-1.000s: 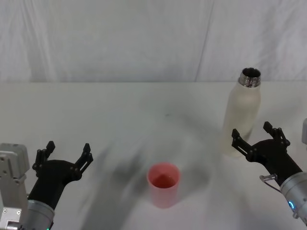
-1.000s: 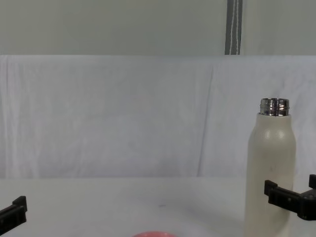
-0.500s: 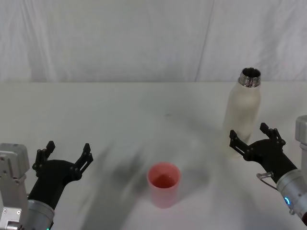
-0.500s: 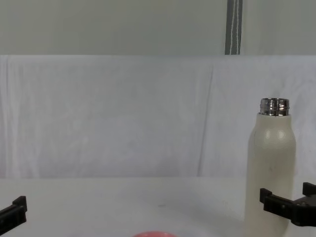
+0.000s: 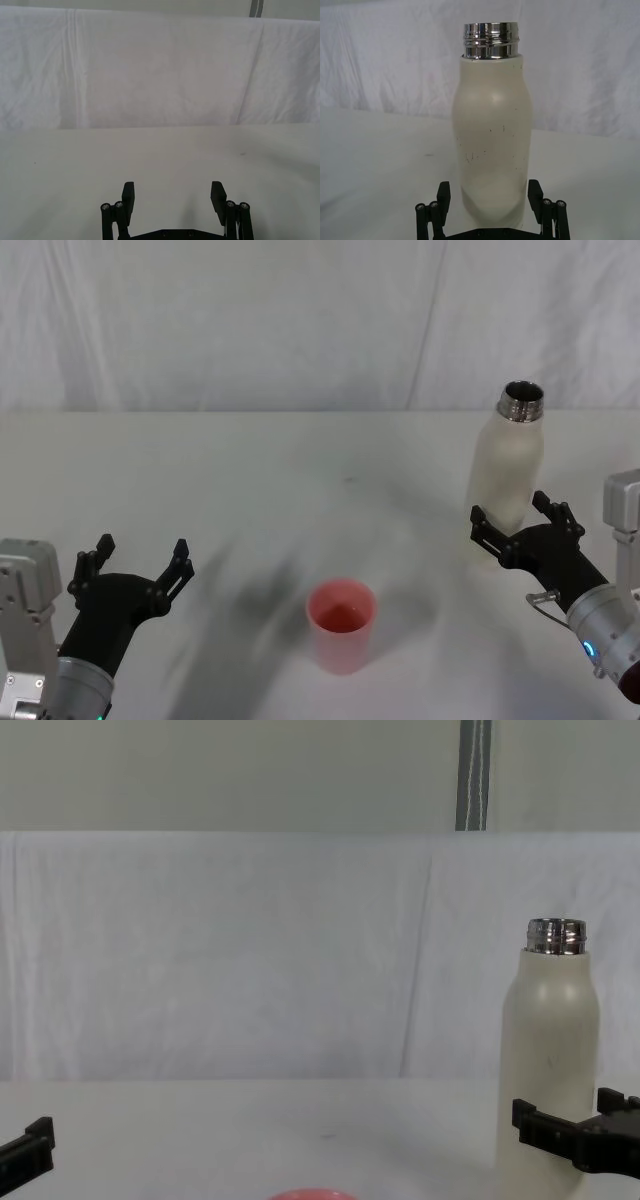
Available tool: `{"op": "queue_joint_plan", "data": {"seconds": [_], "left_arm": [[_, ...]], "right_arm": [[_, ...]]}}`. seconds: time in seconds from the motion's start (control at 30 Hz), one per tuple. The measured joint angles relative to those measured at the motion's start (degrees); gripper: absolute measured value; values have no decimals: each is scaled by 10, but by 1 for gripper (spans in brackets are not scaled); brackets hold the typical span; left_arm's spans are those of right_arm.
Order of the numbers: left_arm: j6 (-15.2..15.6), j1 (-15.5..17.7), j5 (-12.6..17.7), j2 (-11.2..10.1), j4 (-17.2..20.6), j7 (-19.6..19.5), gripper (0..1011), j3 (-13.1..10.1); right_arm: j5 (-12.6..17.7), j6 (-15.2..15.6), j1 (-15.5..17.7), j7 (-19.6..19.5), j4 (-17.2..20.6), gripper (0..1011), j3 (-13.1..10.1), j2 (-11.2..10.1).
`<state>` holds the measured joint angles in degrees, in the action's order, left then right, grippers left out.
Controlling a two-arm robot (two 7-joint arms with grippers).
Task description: Grasp the thermos with one hand and pour water into the cup lid.
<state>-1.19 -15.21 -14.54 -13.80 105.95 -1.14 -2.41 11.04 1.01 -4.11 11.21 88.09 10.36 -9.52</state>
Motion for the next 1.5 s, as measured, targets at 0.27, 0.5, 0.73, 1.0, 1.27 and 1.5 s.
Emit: {"op": "queue_joint_plan", "data": {"seconds": [0.27, 0.5, 0.73, 1.0, 1.27, 1.5], "left_arm": [[0, 0, 0, 0, 0, 0, 1001, 0], [0, 0, 0, 0, 0, 0, 1001, 0], [0, 0, 0, 0, 0, 0, 1001, 0], [0, 0, 0, 0, 0, 0, 1001, 0], [0, 0, 0, 0, 0, 0, 1001, 0], [0, 0, 0, 0, 0, 0, 1001, 0]], "right_arm": [[1, -3, -15, 0, -17, 1003, 1, 3], [2, -4, -23, 0, -27, 1003, 1, 4], [4, -5, -31, 1, -39, 1003, 2, 7], [6, -6, -41, 2, -48, 1003, 4, 9], [9, -8, -49, 4, -56, 1003, 6, 11], [11, -9, -55, 5, -62, 1003, 8, 13]]}}
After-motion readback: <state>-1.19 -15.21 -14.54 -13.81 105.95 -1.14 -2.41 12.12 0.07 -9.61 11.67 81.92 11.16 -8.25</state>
